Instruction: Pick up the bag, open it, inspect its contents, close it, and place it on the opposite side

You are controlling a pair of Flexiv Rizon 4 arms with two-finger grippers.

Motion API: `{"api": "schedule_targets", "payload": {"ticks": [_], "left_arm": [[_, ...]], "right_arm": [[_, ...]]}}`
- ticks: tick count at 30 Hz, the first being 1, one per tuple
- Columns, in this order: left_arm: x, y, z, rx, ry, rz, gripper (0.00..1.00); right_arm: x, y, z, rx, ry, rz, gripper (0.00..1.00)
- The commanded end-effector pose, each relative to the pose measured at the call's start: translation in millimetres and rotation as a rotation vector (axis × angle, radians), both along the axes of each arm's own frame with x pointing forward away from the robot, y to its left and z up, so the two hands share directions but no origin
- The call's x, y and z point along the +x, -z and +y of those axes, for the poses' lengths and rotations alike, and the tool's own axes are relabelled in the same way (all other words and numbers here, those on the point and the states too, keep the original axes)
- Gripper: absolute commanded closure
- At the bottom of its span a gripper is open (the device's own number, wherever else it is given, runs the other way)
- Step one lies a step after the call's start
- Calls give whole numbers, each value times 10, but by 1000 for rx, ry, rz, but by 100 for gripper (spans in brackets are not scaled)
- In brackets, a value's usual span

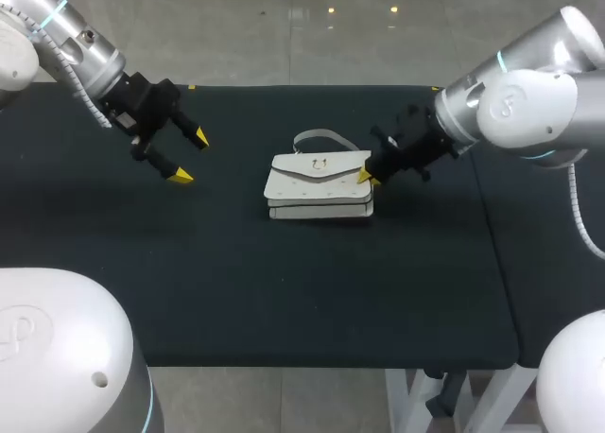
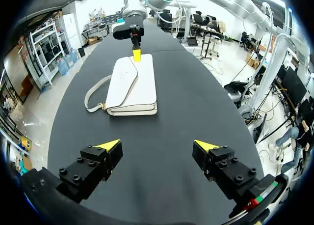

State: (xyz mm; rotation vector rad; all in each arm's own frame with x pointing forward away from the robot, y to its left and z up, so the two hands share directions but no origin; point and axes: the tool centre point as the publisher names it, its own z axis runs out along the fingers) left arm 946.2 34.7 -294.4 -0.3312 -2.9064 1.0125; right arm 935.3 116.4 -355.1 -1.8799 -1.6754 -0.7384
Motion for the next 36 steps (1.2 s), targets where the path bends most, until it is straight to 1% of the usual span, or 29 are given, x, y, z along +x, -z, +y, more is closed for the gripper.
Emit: {"api": "schedule_targets", "payload": {"ticks": [1,9,10,11,12,16,19,21,24,25,28,31,36], "left_arm": [[6,11,2,-3,1,-1,0],[6,11,2,-3,1,-1,0],[6,11,2,-3,1,-1,0],[6,11,2,-3,1,-1,0],[6,11,2,-3,1,-1,0],[6,11,2,-3,1,-1,0],[6,11,2,-3,1,-1,0],[6,11,2,-3,1,-1,0],[6,11,2,-3,1,-1,0],[6,11,2,-3,1,-1,0],[6,11,2,-3,1,-1,0],[6,11,2,-3,1,-1,0],[6,11,2,-3,1,-1,0]], "right_arm": [[30,25,29,-6,1,2,100],[30,25,29,-6,1,2,100],[8,18,90,-21,18,4,100],[-32,22,185,-21,3,3,100],[-67,20,251,6,1,2,100],[-185,40,501,48,-37,10,100],[-251,57,618,65,-54,12,100],[-292,72,684,57,-46,9,100],[-334,84,713,58,-19,-3,100],[-354,88,732,74,-16,-3,100],[-384,115,813,73,1,-14,100],[-359,137,840,61,12,-18,100],[-282,106,788,49,27,-21,100]]}}
